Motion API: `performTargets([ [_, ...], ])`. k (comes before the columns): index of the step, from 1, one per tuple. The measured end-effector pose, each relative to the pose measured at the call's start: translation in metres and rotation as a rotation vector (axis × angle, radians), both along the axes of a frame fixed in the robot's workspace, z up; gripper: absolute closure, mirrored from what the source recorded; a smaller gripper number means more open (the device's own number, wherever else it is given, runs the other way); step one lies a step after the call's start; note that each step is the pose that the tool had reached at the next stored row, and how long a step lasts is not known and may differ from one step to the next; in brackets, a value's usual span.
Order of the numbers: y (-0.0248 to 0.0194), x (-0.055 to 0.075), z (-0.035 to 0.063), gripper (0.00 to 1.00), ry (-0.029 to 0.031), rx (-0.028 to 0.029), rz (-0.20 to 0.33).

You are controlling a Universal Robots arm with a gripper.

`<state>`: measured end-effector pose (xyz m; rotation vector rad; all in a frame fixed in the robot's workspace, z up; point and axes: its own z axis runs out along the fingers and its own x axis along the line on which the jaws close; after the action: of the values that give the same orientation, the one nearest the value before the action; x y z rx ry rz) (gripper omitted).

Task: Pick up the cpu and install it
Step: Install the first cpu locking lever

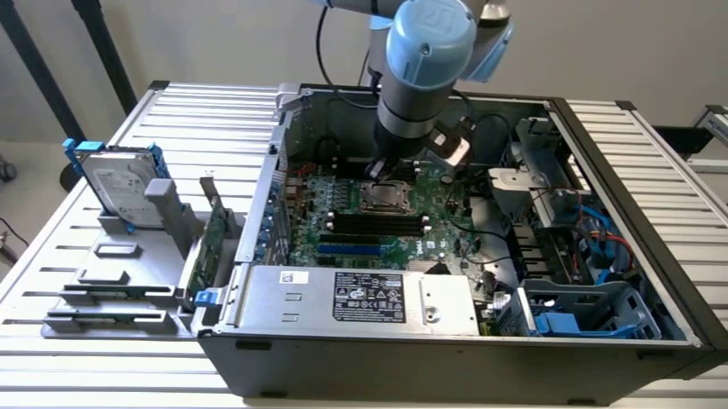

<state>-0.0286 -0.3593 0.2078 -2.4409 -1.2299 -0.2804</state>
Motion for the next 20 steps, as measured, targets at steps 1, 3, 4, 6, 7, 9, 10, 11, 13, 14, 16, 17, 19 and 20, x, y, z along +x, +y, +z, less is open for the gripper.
performTargets([
  [1,-0.0006,-0.001,0.0006,0.89,-0.0001,0.0001,0.000],
  [3,-0.0018,-0.002,0.0020,0.89,-0.0001,0.0001,0.000],
  [4,-0.0025,-0.002,0.0027,0.89,0.0000,0.0001,0.000],
  [6,-0.0040,-0.004,0.0041,0.89,-0.0001,0.0002,0.000],
  [7,-0.0047,-0.005,0.0048,0.89,-0.0001,0.0003,0.000],
  [9,-0.0064,-0.007,0.0063,0.89,-0.0001,0.0002,0.000],
  [10,-0.0076,-0.008,0.0071,0.89,-0.0001,0.0002,0.000],
  [11,-0.0089,-0.009,0.0081,0.89,0.0000,0.0001,0.000],
  [13,-0.0124,-0.010,0.0101,0.89,-0.0001,0.0002,0.000],
  [14,-0.0143,-0.011,0.0111,0.89,0.0000,0.0002,0.000],
  [16,-0.0186,-0.012,0.0134,0.89,0.0000,0.0002,0.000],
  [17,-0.0210,-0.012,0.0147,0.89,-0.0001,0.0002,0.000],
  [19,-0.0258,-0.013,0.0173,0.89,0.0000,0.0002,0.000],
  [20,-0.0283,-0.013,0.0187,0.89,0.0000,0.0003,0.000],
])
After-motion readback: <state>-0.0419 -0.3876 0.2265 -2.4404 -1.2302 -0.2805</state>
